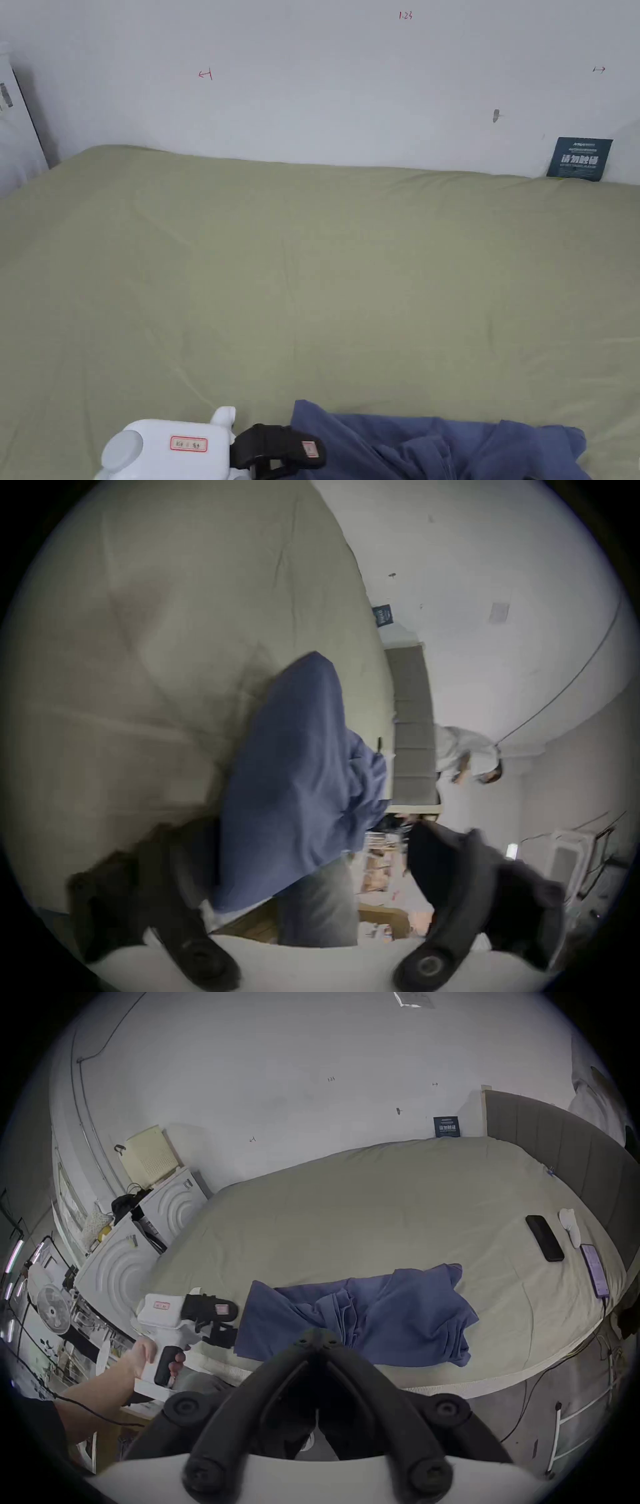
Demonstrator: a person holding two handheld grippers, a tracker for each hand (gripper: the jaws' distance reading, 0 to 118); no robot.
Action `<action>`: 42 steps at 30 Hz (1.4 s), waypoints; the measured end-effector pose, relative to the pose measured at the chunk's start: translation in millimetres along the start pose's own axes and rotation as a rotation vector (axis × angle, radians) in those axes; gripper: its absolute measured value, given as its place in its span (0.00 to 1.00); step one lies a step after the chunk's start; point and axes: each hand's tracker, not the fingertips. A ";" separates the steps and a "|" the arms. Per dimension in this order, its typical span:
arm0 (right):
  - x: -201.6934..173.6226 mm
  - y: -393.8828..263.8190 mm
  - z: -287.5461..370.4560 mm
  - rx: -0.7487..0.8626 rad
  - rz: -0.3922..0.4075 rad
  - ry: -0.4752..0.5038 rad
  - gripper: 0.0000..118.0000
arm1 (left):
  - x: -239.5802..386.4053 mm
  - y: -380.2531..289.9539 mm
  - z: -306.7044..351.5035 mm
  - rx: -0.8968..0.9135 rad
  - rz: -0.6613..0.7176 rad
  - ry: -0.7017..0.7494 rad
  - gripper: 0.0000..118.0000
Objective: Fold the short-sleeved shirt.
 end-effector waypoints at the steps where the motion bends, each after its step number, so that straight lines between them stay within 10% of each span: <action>1: 0.5 -1.5 -1.4 -0.004 -0.004 -0.002 0.01 | 0.5 -2.8 -5.7 0.024 0.007 -0.003 0.45; 2: 0.8 -3.1 -2.4 -0.010 -0.006 -0.006 0.01 | 2.0 -4.9 -11.4 0.036 -0.021 0.039 0.08; 13: 0.8 -7.2 -11.0 -0.055 0.002 -0.027 0.01 | 30.5 7.3 73.4 0.304 -0.048 0.420 0.08; 23: -20.2 4.2 -29.3 -0.077 0.055 0.027 0.01 | 135.4 -23.2 176.7 0.686 -0.376 0.634 0.08; 35: -14.5 2.1 -16.2 -0.068 0.049 0.012 0.01 | 162.9 -53.7 -4.0 0.196 -0.642 0.577 0.08; 37: -9.7 1.3 -12.1 -0.064 0.037 -0.005 0.01 | 151.2 -52.1 -35.7 0.076 -0.657 0.604 0.17; 40: -1.6 1.3 -9.2 -0.057 0.025 -0.030 0.01 | 131.9 -46.1 -57.8 0.003 -0.581 0.646 0.71; 42: 2.4 1.9 -6.7 -0.052 0.016 -0.039 0.01 | 127.3 -40.8 -47.7 0.003 -0.491 0.606 0.71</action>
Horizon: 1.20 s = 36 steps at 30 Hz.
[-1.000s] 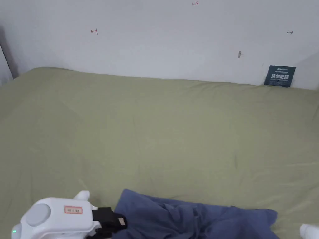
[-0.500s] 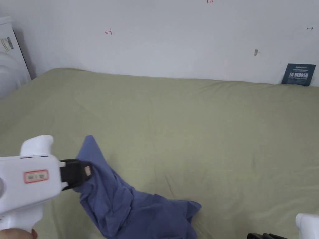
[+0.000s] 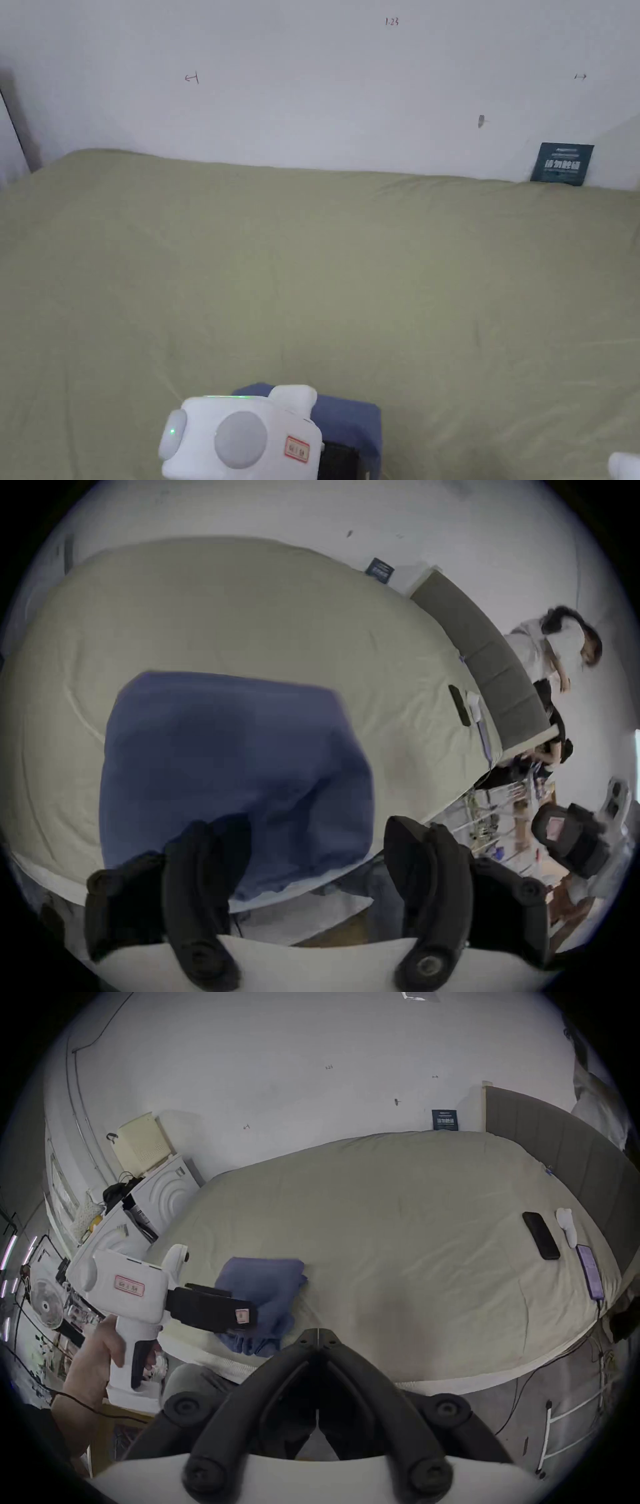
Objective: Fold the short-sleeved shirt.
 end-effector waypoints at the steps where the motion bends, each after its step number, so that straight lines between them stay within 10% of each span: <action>1: 1.6 0.0 1.1 0.003 -0.002 0.002 0.01 | -5.3 0.4 10.8 0.028 0.025 -0.025 0.70; 7: 5.4 -3.7 -6.2 0.000 -0.022 0.006 0.01 | -57.3 16.4 65.4 0.232 0.127 -0.240 0.64; 11: 0.8 -13.4 -10.0 -0.022 -0.025 0.017 0.01 | -77.4 21.7 26.5 0.247 0.158 -0.363 0.08; 27: 1.3 -4.1 -25.9 0.013 -0.060 0.121 0.01 | -42.3 -67.8 -37.2 -0.023 0.128 -0.333 0.05; 36: -11.1 28.2 -166.9 -0.106 -0.261 0.804 0.01 | -101.3 -14.7 131.2 0.402 0.172 -0.278 0.05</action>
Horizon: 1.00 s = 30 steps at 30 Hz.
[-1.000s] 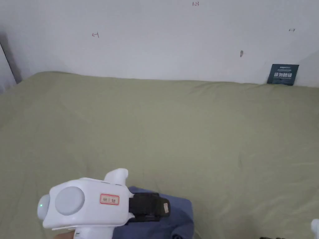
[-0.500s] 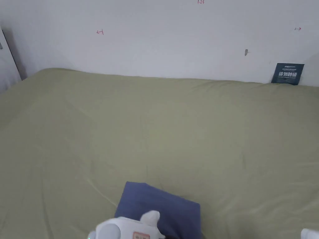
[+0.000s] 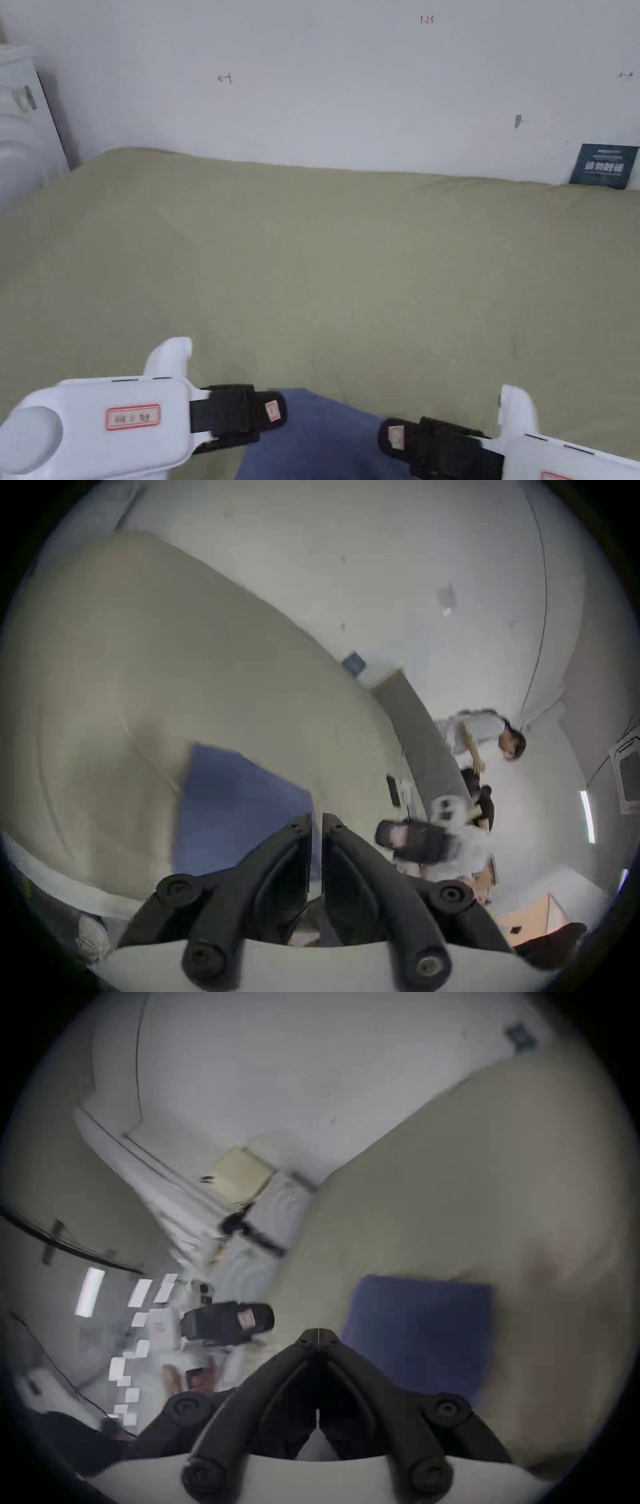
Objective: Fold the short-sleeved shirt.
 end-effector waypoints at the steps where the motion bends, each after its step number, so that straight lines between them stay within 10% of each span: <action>1: 15.9 0.7 -21.5 -0.041 -0.063 0.089 0.01 | -11.9 5.5 6.2 0.019 0.031 0.016 0.05; 3: 45.6 -2.2 -59.5 -0.147 -0.155 0.133 0.01 | -36.4 12.8 15.1 0.016 0.092 0.033 0.05; 9: 120.3 -15.6 -89.1 -0.270 -0.328 -0.154 0.01 | -84.8 15.1 0.6 -0.100 0.201 0.088 0.05; 11: 132.0 -22.1 -74.2 -0.210 -0.479 0.034 0.00 | -96.8 18.0 -14.6 -0.178 0.201 0.129 0.05; 13: 128.7 -21.3 -64.5 -0.232 -0.327 -0.039 0.00 | -102.9 17.5 -30.2 -0.240 0.199 0.131 0.10; 18: 139.7 -28.8 -51.8 -0.199 -0.400 0.014 0.00 | -126.4 4.1 -80.9 -0.372 0.293 -0.023 0.86; 26: 133.6 -29.7 -51.1 -0.192 -0.351 0.000 0.01 | -119.2 -9.6 -126.4 -0.376 0.375 -0.122 0.82; 28: 131.5 -30.1 -49.2 -0.181 -0.342 -0.005 0.01 | -110.6 -10.8 -127.6 -0.414 0.254 0.001 0.29; 30: 127.9 -29.6 -48.2 -0.175 -0.330 -0.017 0.01 | -105.8 -10.7 -123.4 -0.424 0.166 0.030 0.18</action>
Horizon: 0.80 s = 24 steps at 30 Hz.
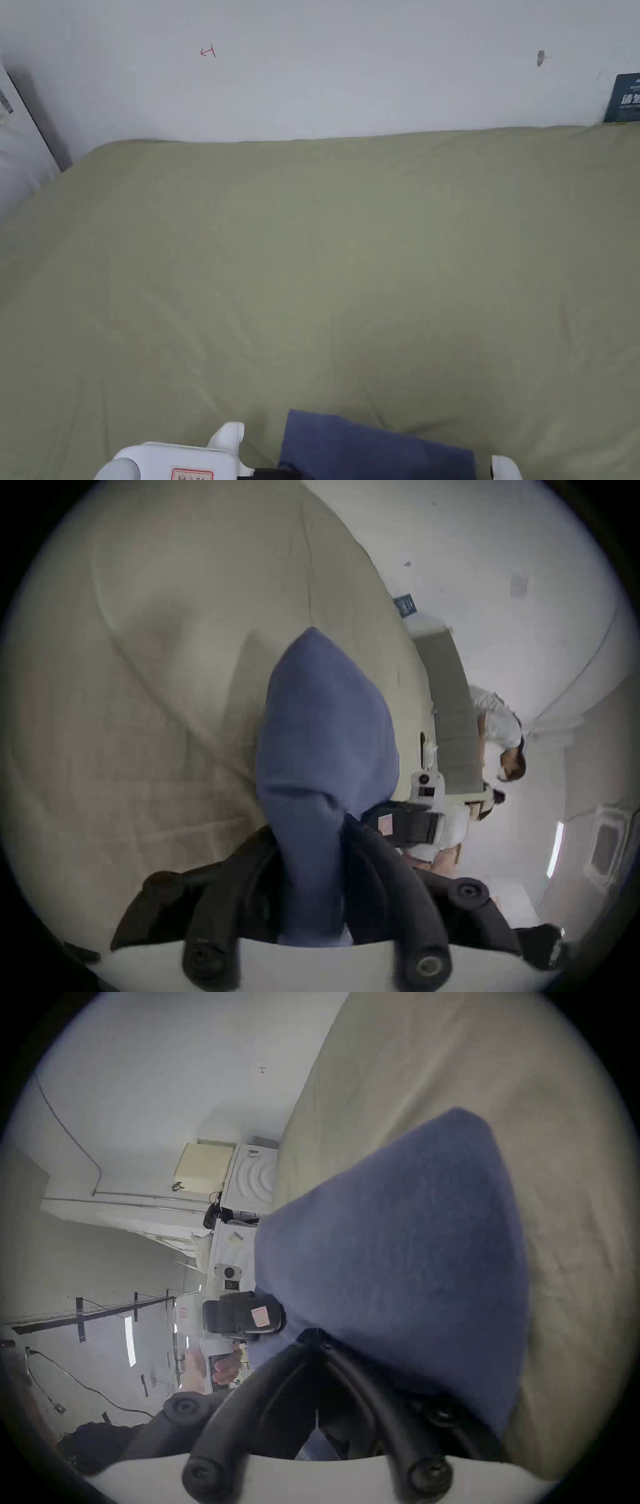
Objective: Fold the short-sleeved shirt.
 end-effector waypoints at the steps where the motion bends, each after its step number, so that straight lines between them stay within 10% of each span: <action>1: -1.0 -1.8 -0.1 0.007 0.017 0.001 0.01 | 0.6 2.3 3.5 0.002 0.001 -0.034 0.18; 10: -19.8 -8.9 7.0 0.101 0.082 -0.087 0.00 | -46.5 47.2 117.1 0.139 -0.044 0.010 0.18; 19: -75.4 -10.5 -15.8 0.067 0.164 -0.140 0.00 | -168.2 93.2 347.6 0.142 -0.032 0.433 0.18; 24: -92.4 -25.7 -32.0 0.027 0.194 -0.166 0.01 | -249.0 81.1 378.4 0.160 0.213 0.547 0.18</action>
